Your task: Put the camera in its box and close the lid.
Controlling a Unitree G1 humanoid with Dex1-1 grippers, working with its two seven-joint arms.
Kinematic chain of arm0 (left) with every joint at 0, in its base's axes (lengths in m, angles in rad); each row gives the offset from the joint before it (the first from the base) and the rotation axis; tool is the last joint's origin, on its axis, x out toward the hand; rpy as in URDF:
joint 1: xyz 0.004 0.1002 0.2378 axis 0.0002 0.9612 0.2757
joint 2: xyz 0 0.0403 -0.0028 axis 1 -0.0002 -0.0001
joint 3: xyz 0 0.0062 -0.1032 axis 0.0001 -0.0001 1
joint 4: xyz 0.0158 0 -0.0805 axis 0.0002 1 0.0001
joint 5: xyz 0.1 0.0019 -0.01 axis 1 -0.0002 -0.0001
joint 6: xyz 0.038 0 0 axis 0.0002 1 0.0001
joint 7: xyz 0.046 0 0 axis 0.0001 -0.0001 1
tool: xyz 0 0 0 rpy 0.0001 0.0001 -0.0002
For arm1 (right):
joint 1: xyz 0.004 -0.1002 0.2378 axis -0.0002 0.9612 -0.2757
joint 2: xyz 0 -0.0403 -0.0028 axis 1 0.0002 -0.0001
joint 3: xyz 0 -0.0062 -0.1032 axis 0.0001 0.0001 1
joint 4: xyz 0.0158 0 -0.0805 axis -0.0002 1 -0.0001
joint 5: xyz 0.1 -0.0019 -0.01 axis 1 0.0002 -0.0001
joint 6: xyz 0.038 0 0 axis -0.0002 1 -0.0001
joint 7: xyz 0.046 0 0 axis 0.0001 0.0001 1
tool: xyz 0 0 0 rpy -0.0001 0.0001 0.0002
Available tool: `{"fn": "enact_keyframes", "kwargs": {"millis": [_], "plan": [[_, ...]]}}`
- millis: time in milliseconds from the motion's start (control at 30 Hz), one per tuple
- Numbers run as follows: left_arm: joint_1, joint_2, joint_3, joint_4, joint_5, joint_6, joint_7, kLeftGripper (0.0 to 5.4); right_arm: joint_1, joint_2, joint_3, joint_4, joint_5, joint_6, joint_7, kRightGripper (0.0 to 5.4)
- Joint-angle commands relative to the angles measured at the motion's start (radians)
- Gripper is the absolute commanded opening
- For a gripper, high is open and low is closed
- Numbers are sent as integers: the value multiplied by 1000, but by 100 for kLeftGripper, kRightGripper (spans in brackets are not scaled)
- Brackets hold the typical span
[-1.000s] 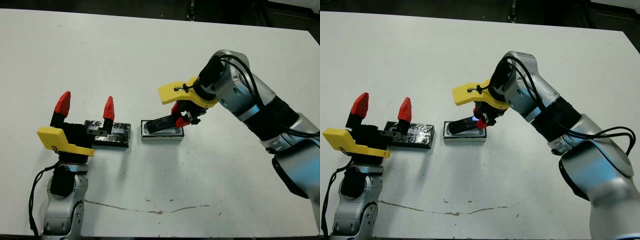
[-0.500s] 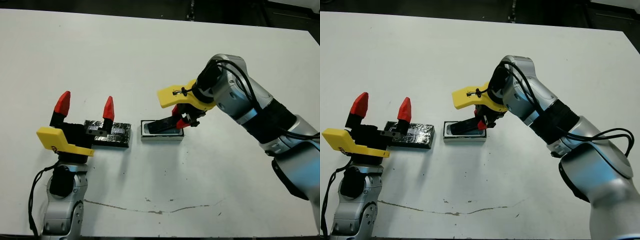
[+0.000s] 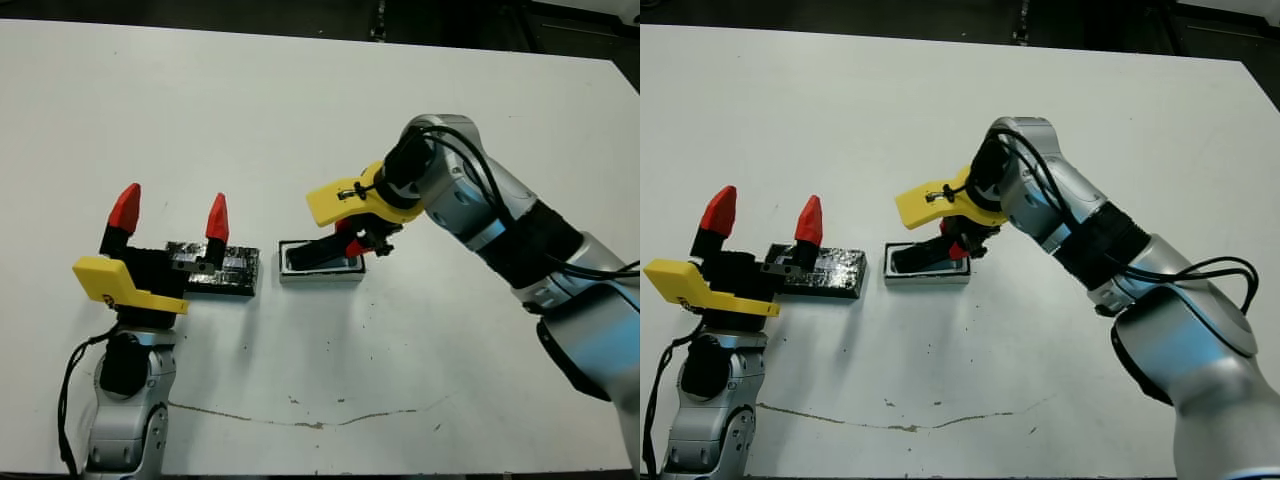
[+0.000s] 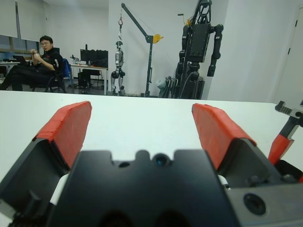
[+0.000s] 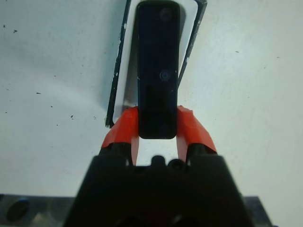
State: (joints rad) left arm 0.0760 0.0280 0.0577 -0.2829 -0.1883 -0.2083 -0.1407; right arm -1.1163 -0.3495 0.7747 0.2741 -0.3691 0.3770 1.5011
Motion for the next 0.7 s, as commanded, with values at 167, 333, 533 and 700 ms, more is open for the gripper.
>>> {"fn": "enact_keyframes", "kwargs": {"millis": [167,333,533,700], "plan": [[16,-8,5,11,-1,-15,7,540,21,58,48,3,16,-7,59,166],[19,-7,5,8,8,-13,15,540,35,73,48,-20,23,105,61,166],[21,-7,5,8,16,-12,26,540,29,84,42,-5,62,127,103,166],[23,-7,3,8,16,-15,27,540,12,64,26,49,168,-125,113,238]]}}
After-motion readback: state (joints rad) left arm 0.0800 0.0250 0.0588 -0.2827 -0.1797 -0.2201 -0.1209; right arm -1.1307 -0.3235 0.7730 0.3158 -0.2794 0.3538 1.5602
